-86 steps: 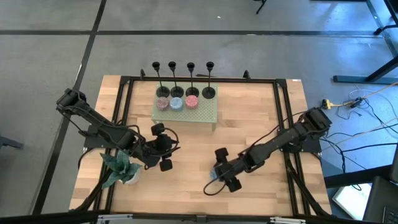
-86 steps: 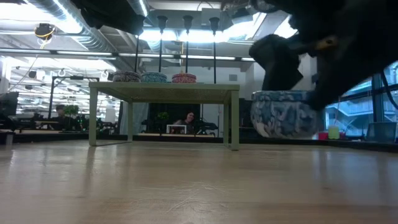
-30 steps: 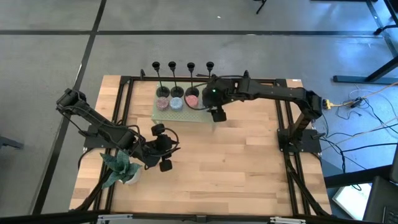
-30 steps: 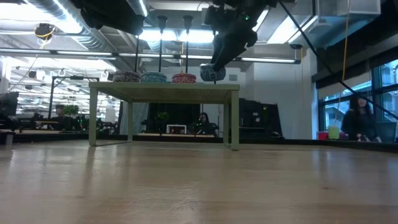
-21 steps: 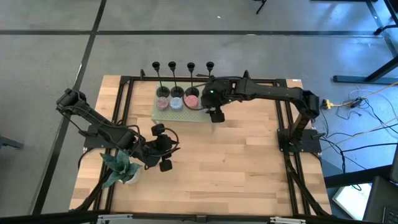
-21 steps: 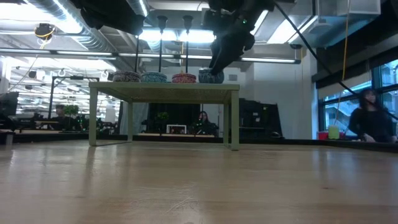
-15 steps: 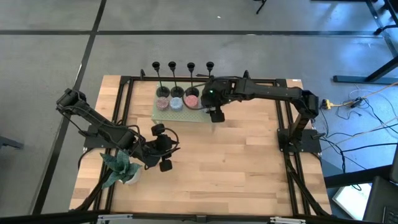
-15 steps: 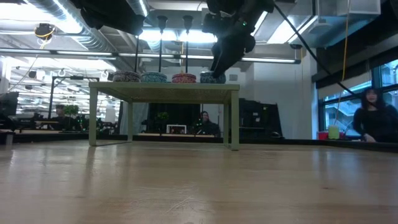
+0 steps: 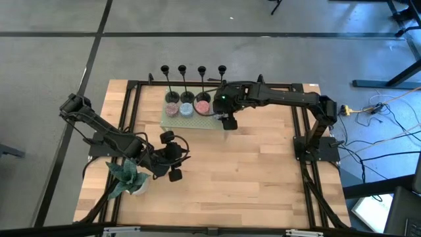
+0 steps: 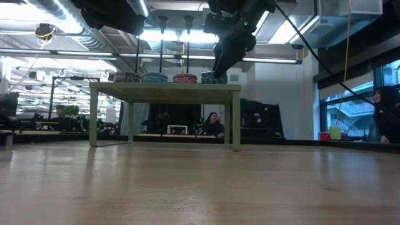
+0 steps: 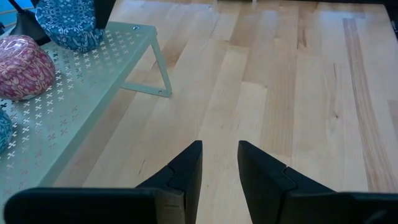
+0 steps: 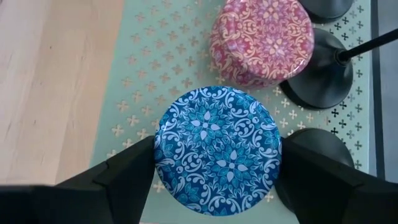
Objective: Pick & Place candle stick holders
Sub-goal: Align the blue scented candle with the pink scented candle on the shelf
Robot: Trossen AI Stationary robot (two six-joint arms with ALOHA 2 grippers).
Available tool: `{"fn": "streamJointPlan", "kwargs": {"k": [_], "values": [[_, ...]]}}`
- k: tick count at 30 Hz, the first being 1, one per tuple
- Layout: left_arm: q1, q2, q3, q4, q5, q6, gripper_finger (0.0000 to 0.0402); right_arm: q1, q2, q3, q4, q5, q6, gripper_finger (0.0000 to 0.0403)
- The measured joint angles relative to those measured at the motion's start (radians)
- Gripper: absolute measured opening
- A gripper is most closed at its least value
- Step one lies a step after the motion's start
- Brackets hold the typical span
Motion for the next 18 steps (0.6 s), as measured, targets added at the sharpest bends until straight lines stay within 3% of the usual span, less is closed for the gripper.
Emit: {"fn": "streamJointPlan", "kwargs": {"k": [18], "values": [[0.0,0.0,0.0,0.0,0.0,0.0,0.0098,0.001,0.0,0.0,0.005,0.01,0.012,0.0312]]}}
